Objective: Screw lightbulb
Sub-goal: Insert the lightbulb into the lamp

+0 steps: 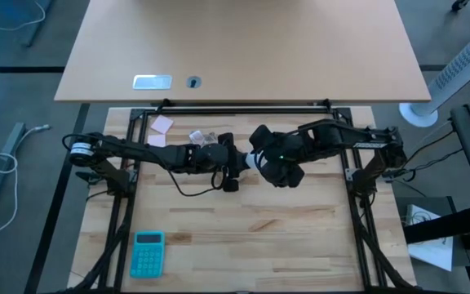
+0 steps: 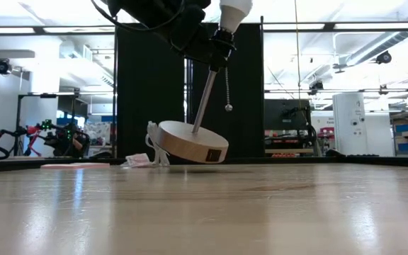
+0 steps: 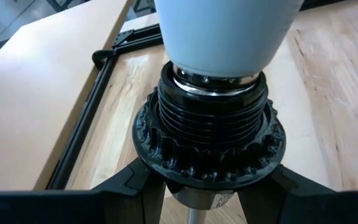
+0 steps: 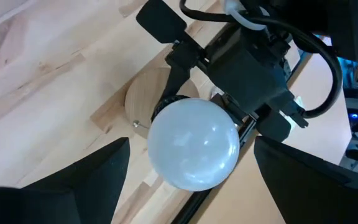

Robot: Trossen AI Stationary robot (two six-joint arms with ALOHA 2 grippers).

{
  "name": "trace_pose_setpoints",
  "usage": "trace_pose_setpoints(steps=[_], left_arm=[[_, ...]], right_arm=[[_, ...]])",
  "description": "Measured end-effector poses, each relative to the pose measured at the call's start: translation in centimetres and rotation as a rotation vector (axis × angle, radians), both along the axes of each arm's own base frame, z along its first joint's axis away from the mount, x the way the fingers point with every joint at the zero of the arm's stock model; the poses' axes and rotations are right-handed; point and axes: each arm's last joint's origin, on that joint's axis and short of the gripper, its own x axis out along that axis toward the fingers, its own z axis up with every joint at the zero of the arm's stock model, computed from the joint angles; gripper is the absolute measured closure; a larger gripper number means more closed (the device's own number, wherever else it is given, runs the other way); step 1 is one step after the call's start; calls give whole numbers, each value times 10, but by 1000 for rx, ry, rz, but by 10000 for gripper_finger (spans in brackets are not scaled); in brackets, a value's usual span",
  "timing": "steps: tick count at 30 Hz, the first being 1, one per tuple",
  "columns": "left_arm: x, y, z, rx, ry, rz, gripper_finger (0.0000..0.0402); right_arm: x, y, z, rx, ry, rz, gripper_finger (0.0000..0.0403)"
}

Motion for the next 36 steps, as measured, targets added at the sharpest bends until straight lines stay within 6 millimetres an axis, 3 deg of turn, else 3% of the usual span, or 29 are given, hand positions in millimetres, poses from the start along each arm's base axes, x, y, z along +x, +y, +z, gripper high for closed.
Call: trace_pose_setpoints(steps=[30,36], left_arm=[[0,-1,0,2,2,-4,248],[0,-1,0,10,2,-10,248]], right_arm=[[15,-3,-29,-41,12,-60,65],[15,-3,-28,-8,-7,-103,93]])
